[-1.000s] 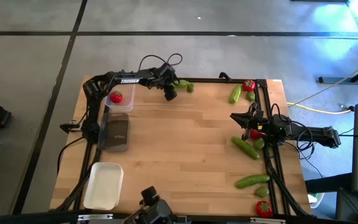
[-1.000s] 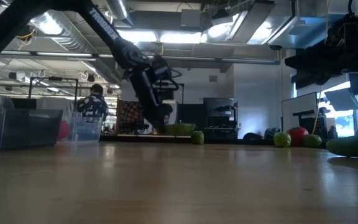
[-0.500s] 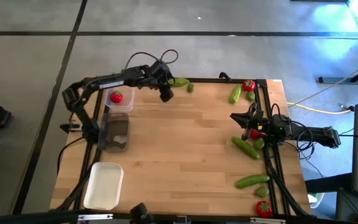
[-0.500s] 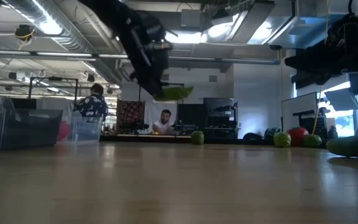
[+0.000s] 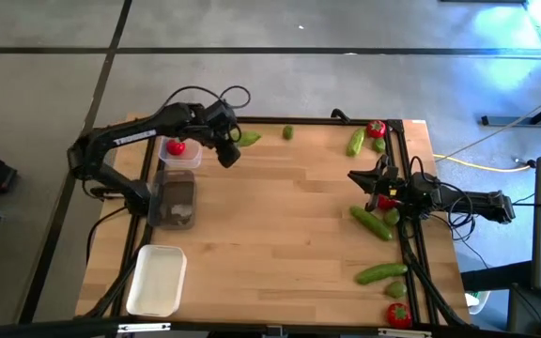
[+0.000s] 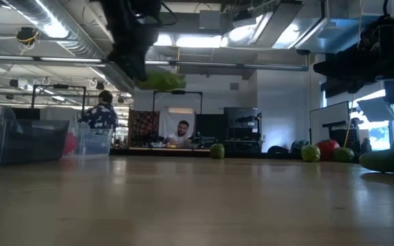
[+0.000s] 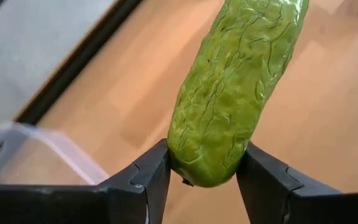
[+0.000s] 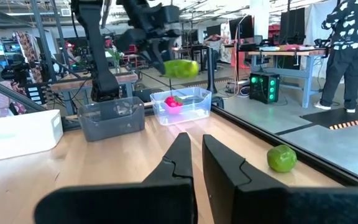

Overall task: Sort produce into baskets
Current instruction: Put the top left bitter melon into the black bin

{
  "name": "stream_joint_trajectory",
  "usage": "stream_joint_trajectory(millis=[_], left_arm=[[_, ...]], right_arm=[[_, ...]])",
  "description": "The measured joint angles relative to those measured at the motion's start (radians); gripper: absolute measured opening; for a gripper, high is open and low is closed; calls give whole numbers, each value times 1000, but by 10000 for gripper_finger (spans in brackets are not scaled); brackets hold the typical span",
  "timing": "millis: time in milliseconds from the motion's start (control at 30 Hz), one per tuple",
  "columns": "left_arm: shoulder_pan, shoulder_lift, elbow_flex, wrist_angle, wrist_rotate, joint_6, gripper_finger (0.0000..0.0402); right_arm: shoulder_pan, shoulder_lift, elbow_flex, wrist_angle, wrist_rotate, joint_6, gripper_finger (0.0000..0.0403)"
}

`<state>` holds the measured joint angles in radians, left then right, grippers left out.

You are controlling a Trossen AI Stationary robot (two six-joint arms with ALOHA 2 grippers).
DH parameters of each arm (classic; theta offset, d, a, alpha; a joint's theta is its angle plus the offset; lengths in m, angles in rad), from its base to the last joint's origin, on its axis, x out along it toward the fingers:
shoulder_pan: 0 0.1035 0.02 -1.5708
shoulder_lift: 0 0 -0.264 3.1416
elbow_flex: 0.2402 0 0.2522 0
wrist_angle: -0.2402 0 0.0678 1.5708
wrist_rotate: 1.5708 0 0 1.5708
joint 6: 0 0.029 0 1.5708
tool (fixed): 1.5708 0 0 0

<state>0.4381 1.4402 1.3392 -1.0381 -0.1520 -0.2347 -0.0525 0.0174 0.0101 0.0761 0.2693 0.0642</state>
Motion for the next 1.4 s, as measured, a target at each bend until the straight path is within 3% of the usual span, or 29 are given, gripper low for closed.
stream_joint_trajectory(millis=[633,933,1300,1400], left_arm=[[-256,-70,-10,-526,21,-480,157],[-374,-106,-98,-534,73,-612,157],[-469,-271,-264,-533,76,-883,157],[-492,-298,-319,-535,116,-968,157]], right_arm=[[0,0,0,2,-1,9,19],[0,0,0,11,-1,64,19],[0,0,0,10,-1,66,19],[0,0,0,3,-1,95,19]])
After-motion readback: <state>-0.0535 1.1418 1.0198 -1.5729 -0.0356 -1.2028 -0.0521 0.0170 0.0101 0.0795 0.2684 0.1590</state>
